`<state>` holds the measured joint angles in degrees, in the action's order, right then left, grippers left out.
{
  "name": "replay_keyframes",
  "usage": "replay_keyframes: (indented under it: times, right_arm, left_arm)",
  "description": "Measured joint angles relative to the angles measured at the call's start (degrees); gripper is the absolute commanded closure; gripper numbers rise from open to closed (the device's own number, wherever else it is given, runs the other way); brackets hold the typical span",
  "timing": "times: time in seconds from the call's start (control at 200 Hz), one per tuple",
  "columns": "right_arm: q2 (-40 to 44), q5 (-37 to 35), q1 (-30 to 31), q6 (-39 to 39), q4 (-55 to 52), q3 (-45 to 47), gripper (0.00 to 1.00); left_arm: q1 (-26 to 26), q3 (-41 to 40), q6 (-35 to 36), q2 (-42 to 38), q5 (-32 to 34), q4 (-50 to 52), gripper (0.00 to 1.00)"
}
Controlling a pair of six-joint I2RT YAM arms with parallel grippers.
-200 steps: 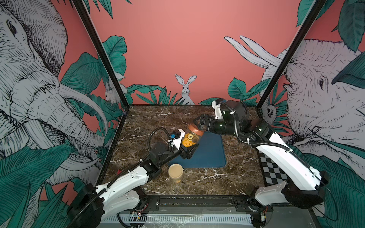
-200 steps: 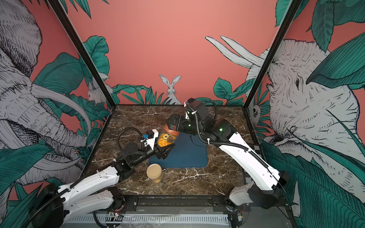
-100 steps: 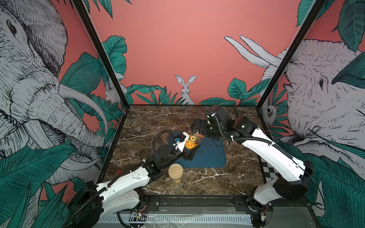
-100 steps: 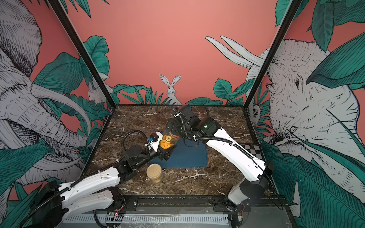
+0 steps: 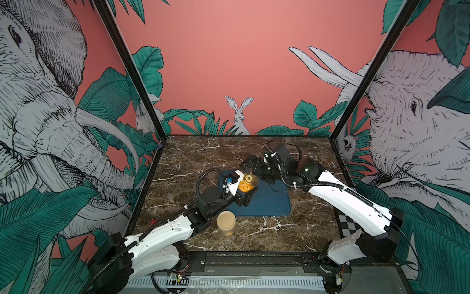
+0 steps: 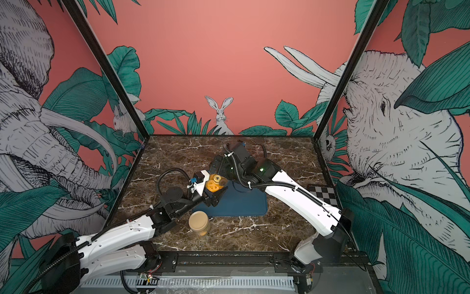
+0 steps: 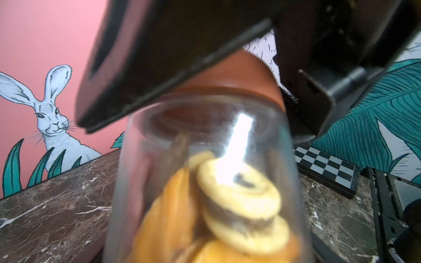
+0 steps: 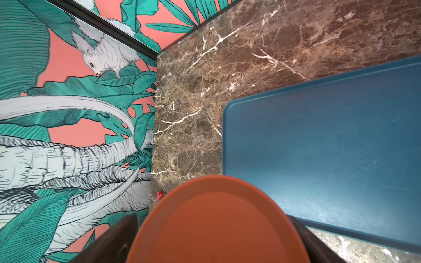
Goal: Pour the cookies out of the jar
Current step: Unscrew the lid from the jar.
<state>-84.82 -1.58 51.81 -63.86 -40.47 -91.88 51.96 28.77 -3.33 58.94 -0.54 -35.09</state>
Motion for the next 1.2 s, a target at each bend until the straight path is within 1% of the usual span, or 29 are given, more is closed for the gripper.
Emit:
replay_keyframes:
  times: [0.315, 0.61, 0.805, 0.9, 1.1, 1.16, 1.2]
  right_arm:
    - [1.8, -0.2, -0.1, -0.6, 1.8, 1.6, 0.01]
    - [1.7, -0.7, -0.1, -0.7, 0.7, 1.1, 0.01]
    - [1.6, -0.9, -0.1, -0.7, 0.4, 1.0, 0.06]
    - [1.6, -0.9, -0.1, -0.7, 0.2, 1.0, 0.15]
    - [1.5, -0.9, -0.1, -0.1, 0.2, 1.1, 0.41]
    - [2.1, -0.5, -0.1, 0.9, 2.5, 2.4, 0.51]
    - [2.7, 0.5, -0.2, 1.8, 4.7, 4.0, 0.53]
  left_arm:
    - [0.0, -0.1, 0.0, 0.0, 0.5, -0.6, 1.00]
    - [0.0, -0.8, 0.0, -0.1, 0.5, -0.6, 1.00]
    - [0.0, -0.9, 0.0, -0.5, 0.4, -0.5, 1.00]
    - [0.0, -0.9, 0.0, -0.6, 0.4, -0.4, 1.00]
    - [0.0, -0.9, -1.0, -0.7, 0.3, -0.3, 1.00]
    - [-0.1, -0.9, -2.1, -0.9, 0.2, -0.4, 1.00]
    - [-0.2, -1.1, -2.9, -1.0, 0.0, -0.5, 1.00]
